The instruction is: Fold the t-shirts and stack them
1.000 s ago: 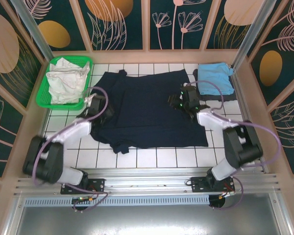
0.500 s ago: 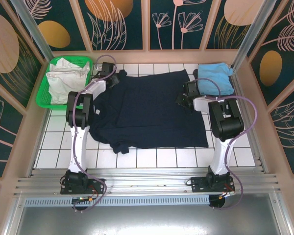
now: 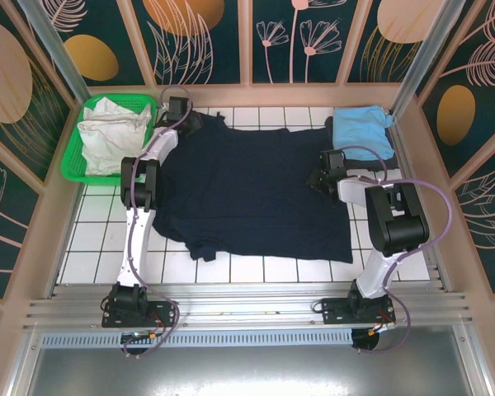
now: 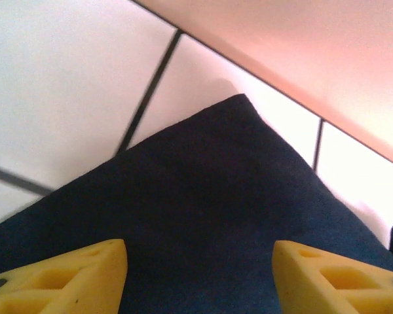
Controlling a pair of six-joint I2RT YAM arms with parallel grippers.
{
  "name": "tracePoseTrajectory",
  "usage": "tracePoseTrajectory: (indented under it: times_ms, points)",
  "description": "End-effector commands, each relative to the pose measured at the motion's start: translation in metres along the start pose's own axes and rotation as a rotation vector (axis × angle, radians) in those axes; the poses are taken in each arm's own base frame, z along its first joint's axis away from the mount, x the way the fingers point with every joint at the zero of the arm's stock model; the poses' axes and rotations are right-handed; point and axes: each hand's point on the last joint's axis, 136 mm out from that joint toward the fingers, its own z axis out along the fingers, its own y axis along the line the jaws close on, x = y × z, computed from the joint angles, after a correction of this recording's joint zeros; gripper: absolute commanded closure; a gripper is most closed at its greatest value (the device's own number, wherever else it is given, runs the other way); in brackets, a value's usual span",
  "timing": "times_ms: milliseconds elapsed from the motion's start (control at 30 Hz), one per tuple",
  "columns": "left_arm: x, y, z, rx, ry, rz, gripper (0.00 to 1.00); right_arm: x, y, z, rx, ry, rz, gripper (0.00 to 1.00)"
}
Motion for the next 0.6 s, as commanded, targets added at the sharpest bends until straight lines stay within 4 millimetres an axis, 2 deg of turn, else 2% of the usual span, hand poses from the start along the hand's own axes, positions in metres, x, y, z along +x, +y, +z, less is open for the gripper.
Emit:
tracePoseTrajectory:
  times_ms: [0, 67, 133, 233, 400, 467, 567]
  points:
    - [0.022, 0.000, 0.017, 0.050, 0.071, 0.007, 0.38, -0.005, 0.019, -0.033, -0.023, -0.041, -0.035, 0.58]
    - [0.018, 0.001, 0.017, 0.046, 0.058, 0.012, 0.37, -0.005, 0.029, -0.049, -0.050, -0.066, -0.063, 0.57]
    - [0.015, 0.010, 0.017, 0.022, 0.065, 0.000, 0.38, -0.003, 0.035, -0.062, -0.067, -0.087, -0.082, 0.56]
    - [0.025, 0.040, 0.015, -0.040, 0.115, -0.054, 0.43, -0.001, 0.030, -0.069, -0.074, -0.113, -0.085, 0.55]
    - [0.043, 0.082, 0.004, -0.146, 0.149, -0.086, 0.47, 0.012, 0.004, -0.042, -0.002, -0.060, -0.064, 0.55]
    - [0.048, 0.085, -0.001, -0.147, 0.158, -0.085, 0.49, 0.018, -0.003, -0.030, 0.010, -0.053, -0.059, 0.56]
    - [0.051, 0.083, -0.010, -0.132, 0.162, -0.085, 0.49, 0.032, -0.001, -0.014, -0.012, -0.001, -0.061, 0.57]
